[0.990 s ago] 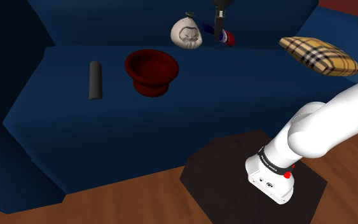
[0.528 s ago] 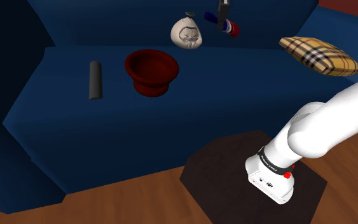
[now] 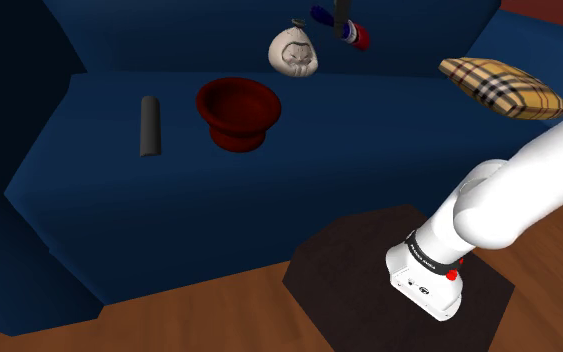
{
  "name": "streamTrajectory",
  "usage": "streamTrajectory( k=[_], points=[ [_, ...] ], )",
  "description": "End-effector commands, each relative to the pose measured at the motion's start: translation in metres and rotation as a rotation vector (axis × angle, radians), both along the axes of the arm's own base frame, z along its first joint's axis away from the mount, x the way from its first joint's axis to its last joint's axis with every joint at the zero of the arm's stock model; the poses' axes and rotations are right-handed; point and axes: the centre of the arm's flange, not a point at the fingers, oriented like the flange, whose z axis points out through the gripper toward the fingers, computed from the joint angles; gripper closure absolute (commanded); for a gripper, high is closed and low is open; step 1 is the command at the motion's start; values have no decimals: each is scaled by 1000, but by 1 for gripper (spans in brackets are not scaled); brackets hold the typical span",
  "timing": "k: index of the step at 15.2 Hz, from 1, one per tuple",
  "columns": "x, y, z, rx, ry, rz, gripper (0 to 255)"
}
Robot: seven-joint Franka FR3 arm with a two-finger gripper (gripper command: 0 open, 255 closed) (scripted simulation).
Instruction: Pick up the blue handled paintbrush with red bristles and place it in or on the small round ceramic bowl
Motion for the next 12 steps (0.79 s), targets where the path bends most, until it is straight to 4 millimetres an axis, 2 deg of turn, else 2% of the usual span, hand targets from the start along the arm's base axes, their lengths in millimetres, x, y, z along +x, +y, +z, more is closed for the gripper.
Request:
streamTrajectory(
  k=[1, 12],
  points=[
    [4, 27, 2, 0, 0, -1, 255],
    [23, 171, 4, 0, 0, -1, 255]
  ],
)
